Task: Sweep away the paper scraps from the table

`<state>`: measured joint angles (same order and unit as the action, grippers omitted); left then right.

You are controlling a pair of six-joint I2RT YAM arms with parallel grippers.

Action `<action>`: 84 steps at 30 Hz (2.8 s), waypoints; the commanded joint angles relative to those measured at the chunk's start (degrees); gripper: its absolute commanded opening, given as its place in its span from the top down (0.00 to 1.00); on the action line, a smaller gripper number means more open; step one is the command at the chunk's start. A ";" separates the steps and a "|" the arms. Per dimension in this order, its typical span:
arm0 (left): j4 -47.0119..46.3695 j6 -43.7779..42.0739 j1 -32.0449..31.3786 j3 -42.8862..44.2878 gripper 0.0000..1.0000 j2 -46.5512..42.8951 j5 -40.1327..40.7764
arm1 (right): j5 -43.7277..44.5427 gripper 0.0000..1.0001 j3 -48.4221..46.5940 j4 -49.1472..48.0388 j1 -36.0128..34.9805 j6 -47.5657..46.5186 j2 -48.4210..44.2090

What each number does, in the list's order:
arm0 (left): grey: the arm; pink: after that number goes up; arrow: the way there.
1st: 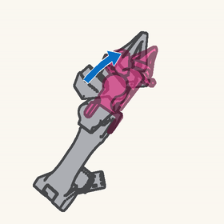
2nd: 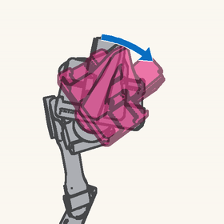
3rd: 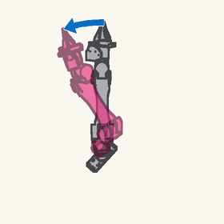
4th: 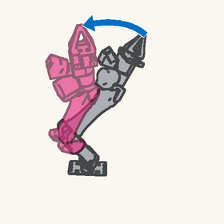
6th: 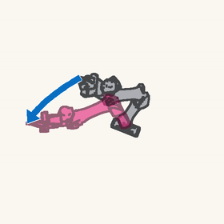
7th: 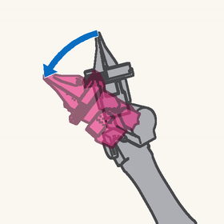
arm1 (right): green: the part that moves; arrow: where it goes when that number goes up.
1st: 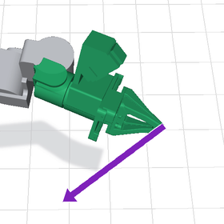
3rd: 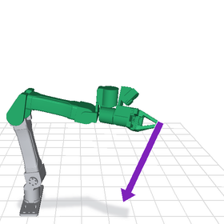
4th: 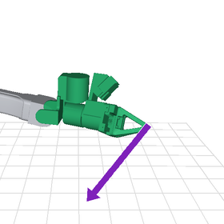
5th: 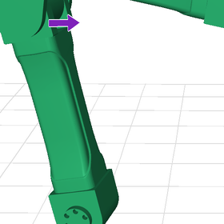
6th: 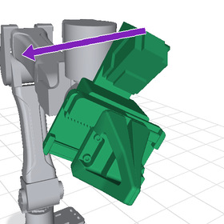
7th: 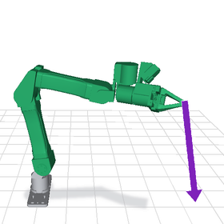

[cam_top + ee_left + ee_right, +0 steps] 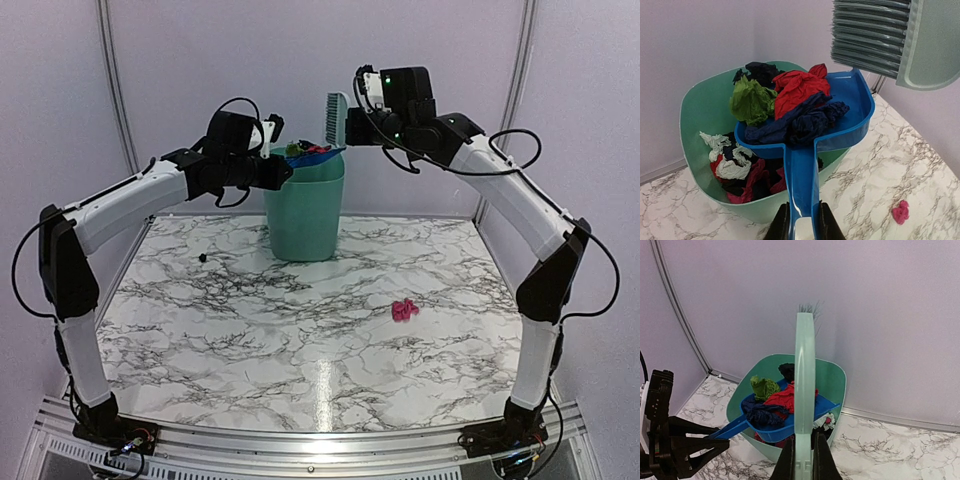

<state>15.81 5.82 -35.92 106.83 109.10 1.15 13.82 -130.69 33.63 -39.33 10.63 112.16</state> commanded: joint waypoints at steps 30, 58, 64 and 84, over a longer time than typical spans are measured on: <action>-4.25 57.94 6.13 4.19 1.00 3.10 -21.01 | 10.58 1.00 19.07 -8.94 0.31 5.09 -18.64; -5.79 44.01 13.53 -9.59 1.00 -21.53 -14.25 | -2.88 1.00 17.88 -13.22 -3.04 10.76 -16.49; 4.44 27.35 14.18 -16.82 1.00 -33.92 3.34 | -9.55 1.00 7.50 -16.70 -6.88 17.02 -5.49; 22.20 19.05 15.38 -40.90 1.00 -42.97 26.95 | -24.05 1.00 4.15 -32.06 -11.34 44.33 15.58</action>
<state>34.79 25.65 -21.67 69.06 62.43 27.20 -8.75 -126.58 6.42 -50.24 54.08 132.64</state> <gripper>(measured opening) 0.138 0.037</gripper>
